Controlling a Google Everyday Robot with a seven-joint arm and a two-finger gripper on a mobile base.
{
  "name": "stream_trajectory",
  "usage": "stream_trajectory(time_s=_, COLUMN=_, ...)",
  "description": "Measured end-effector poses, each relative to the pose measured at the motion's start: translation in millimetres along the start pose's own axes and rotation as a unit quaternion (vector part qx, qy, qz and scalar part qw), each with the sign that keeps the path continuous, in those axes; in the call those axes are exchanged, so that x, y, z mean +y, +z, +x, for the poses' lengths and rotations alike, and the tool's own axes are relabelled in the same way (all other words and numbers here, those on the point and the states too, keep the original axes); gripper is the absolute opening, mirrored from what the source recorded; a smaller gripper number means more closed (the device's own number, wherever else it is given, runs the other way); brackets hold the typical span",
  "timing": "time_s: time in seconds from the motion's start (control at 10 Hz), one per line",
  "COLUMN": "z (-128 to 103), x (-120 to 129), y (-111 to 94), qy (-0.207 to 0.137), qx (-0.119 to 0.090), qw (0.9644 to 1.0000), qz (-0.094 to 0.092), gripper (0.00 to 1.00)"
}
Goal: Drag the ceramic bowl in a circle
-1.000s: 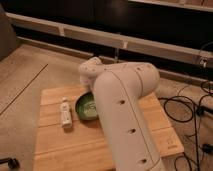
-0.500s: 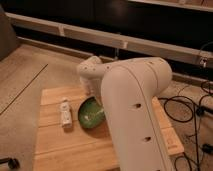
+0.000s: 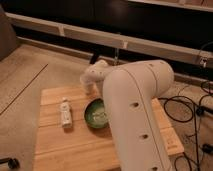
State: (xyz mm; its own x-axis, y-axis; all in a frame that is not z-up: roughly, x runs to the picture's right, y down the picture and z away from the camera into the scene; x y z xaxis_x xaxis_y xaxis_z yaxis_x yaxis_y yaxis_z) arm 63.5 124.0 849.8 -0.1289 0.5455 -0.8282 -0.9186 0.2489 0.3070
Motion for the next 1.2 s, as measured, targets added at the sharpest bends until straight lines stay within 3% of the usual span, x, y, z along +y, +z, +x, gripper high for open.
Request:
stream_trajectory(time_s=0.3, z=-29, x=-5, y=10, qy=0.004, qx=-0.009, qw=0.9997, qz=0.021, gripper=0.0)
stream_trajectory(time_s=0.5, z=-48, x=7, y=5, qy=-0.011, qx=-0.023, qw=0.9992, qz=0.029, gripper=0.0)
stream_trajectory(time_s=0.6, z=-61, x=32, y=-3, qy=-0.031, qx=-0.038, qw=0.9986, qz=0.023, gripper=0.0)
stream_trajectory(time_s=0.8, z=-60, x=50, y=-11, qy=-0.041, qx=-0.039, qw=0.9984, qz=0.003, gripper=0.06)
stream_trajectory(time_s=1.2, z=-60, x=49, y=-11, qy=-0.041, qx=-0.039, qw=0.9984, qz=0.004, gripper=0.06)
